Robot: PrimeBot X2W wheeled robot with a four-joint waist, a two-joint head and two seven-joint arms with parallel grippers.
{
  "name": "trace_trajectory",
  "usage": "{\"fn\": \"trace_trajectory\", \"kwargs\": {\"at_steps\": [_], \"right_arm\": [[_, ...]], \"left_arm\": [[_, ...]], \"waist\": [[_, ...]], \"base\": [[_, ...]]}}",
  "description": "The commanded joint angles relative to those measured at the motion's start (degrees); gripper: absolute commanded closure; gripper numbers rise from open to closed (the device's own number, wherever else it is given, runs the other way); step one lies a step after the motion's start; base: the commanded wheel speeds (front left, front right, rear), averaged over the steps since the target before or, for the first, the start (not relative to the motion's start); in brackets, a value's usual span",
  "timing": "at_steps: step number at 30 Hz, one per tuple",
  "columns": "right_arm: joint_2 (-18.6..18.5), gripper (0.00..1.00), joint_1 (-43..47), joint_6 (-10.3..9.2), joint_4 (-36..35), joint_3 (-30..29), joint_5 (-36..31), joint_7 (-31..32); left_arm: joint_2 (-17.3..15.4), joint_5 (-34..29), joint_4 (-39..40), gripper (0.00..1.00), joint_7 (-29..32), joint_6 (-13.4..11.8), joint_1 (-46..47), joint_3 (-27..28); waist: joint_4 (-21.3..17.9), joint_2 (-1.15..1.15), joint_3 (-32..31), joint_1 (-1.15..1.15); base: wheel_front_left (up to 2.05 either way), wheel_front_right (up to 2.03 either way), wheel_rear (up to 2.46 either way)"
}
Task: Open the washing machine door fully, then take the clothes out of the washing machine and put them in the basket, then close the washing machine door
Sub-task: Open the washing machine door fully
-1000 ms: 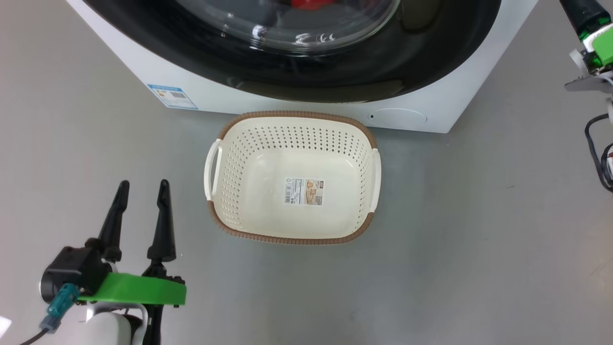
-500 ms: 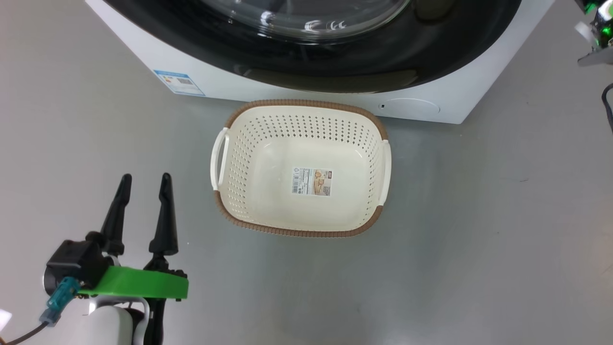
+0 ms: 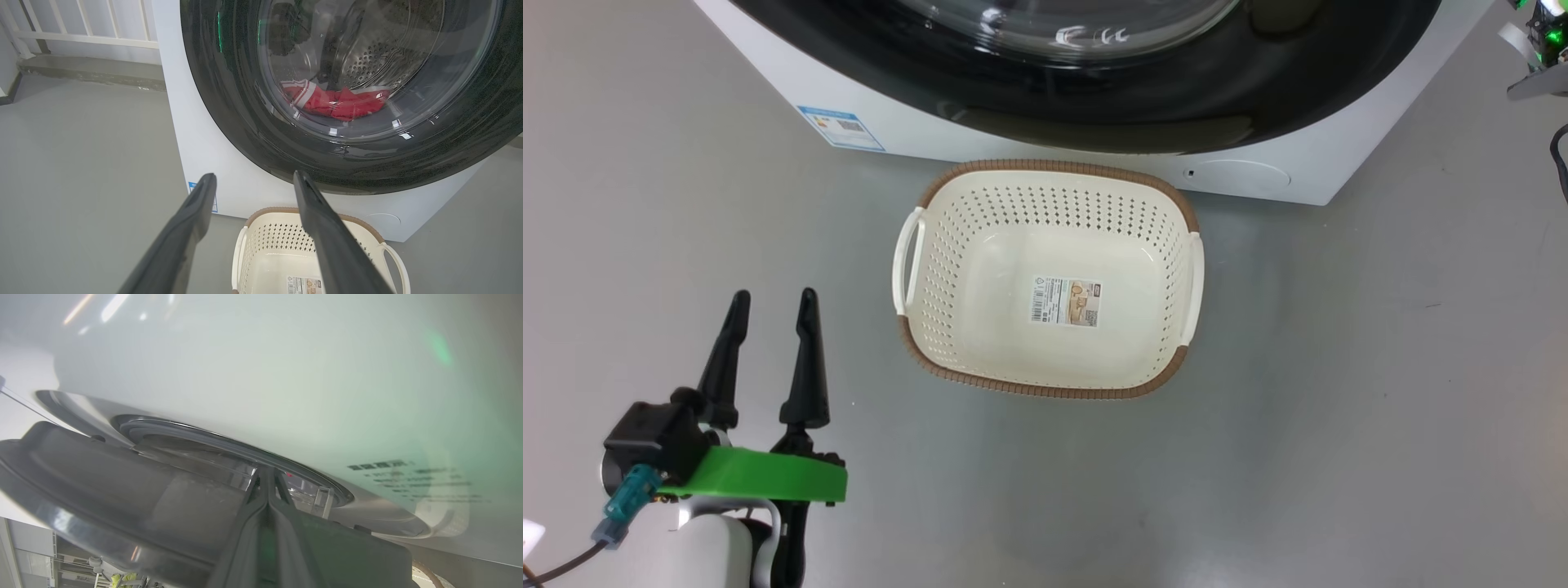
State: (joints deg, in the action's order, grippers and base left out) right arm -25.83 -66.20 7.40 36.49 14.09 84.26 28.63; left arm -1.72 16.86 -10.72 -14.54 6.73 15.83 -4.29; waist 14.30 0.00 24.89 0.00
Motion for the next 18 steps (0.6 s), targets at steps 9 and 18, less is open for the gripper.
{"fn": "trace_trajectory", "kwargs": {"at_steps": [9,18], "right_arm": [[1.5,1.0,2.2,0.09,-1.9,2.1,2.5,3.8],[2.5,1.0,6.5,0.09,-3.9,3.2,4.5,6.6]], "left_arm": [[-1.2,0.1,0.3,0.0,-0.5,-0.7,0.1,2.2],[-1.2,-0.3,0.2,0.0,-0.5,-0.6,-0.4,2.5]], "waist": [[-1.0,0.0,-2.2,0.0],[-2.2,0.0,-3.4,0.0]], "base": [[0.0,0.0,0.0],[0.0,0.0,0.0]]}}
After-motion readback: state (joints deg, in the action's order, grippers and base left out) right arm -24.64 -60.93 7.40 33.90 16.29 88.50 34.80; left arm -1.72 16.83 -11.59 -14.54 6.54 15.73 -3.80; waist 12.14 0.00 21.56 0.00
